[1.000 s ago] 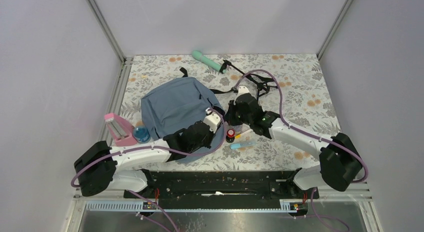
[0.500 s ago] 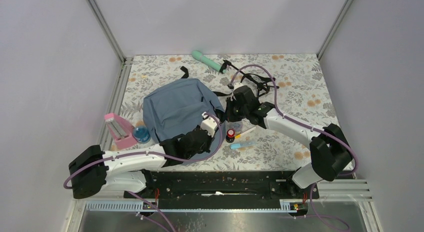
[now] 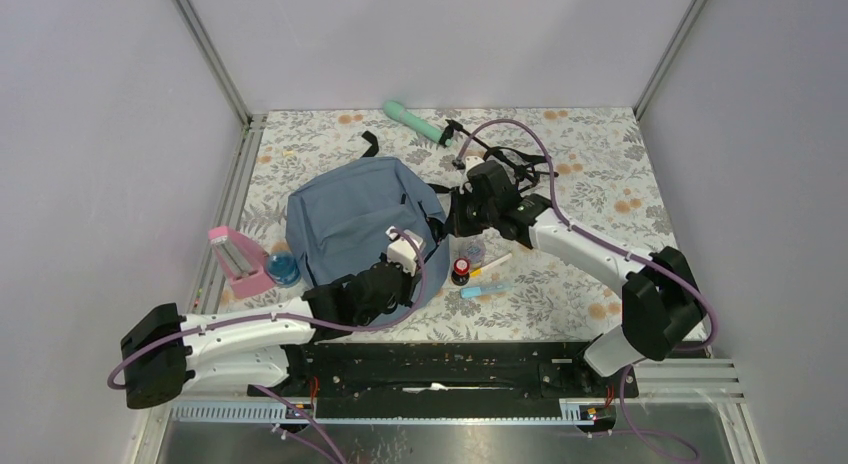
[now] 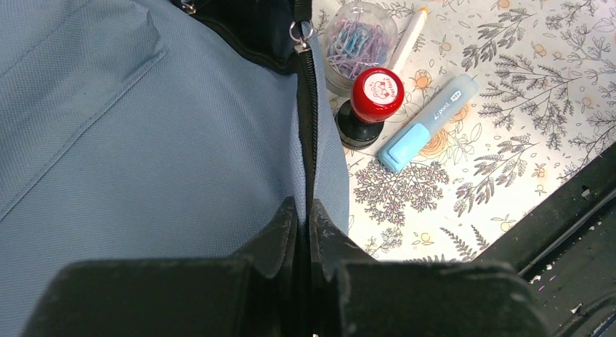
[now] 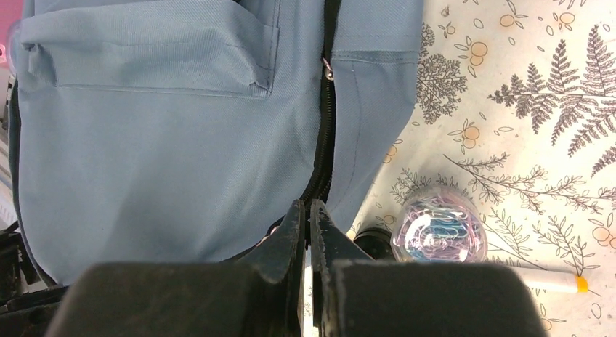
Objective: Pack the student bag
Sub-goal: Zip the student bag at the center of the board.
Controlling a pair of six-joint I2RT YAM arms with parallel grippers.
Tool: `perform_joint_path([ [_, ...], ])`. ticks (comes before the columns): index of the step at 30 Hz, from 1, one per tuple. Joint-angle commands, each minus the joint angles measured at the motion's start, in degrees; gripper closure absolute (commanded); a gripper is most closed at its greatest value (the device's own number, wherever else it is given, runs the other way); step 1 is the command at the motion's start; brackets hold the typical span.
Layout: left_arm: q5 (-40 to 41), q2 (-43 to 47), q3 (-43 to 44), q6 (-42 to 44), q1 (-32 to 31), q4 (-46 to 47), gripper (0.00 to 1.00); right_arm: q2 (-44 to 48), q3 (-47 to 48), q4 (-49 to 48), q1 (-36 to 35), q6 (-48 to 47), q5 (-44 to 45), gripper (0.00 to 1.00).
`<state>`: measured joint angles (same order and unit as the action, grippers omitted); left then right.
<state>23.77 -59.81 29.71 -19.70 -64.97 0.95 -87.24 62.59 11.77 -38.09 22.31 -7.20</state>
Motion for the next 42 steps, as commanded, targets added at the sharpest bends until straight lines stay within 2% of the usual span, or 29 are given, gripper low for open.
perform_joint_path([
  [1,-3.16,2.47,-2.18,0.97,-2.32,-9.39,1.00,-2.04,6.58,-5.47,5.44,-6.47,13.47,1.00],
  [12,-4.97,4.64,-1.85,0.47,-3.22,-11.16,1.00,-12.52,15.06,-4.75,8.33,-9.16,13.43,1.00],
  [19,-4.32,6.75,-0.10,-1.65,-3.58,-14.45,1.00,-12.29,16.55,-3.43,8.77,-8.91,10.37,1.00],
  [20,-4.12,7.38,0.19,-2.21,-3.58,-14.33,0.96,-11.27,15.53,-4.00,8.73,-8.27,8.98,1.00],
  [24,-4.86,8.98,2.36,-4.31,-3.58,-11.31,0.56,-7.17,10.74,-5.25,8.20,-6.20,4.83,1.00],
  [26,-5.41,7.93,4.29,-5.72,-3.58,-9.57,0.40,-5.31,8.06,-5.39,7.65,-4.91,3.54,1.00],
  [29,-6.13,4.51,8.13,-8.00,-3.50,-7.72,0.20,-3.62,5.24,-5.57,7.02,-2.77,0.47,1.00],
  [34,-3.52,-3.77,15.89,-9.04,-2.29,-7.58,0.10,-2.16,2.85,-5.62,5.47,-2.03,-0.47,1.00],
  [39,-4.26,-10.10,18.68,-12.31,2.68,-4.45,0.10,-0.60,1.89,-5.62,4.72,-1.20,-1.50,1.00],
  [42,-2.06,-12.45,19.44,-11.16,3.98,-1.40,0.10,0.90,0.73,-6.03,3.96,-0.76,-1.41,1.00],
])
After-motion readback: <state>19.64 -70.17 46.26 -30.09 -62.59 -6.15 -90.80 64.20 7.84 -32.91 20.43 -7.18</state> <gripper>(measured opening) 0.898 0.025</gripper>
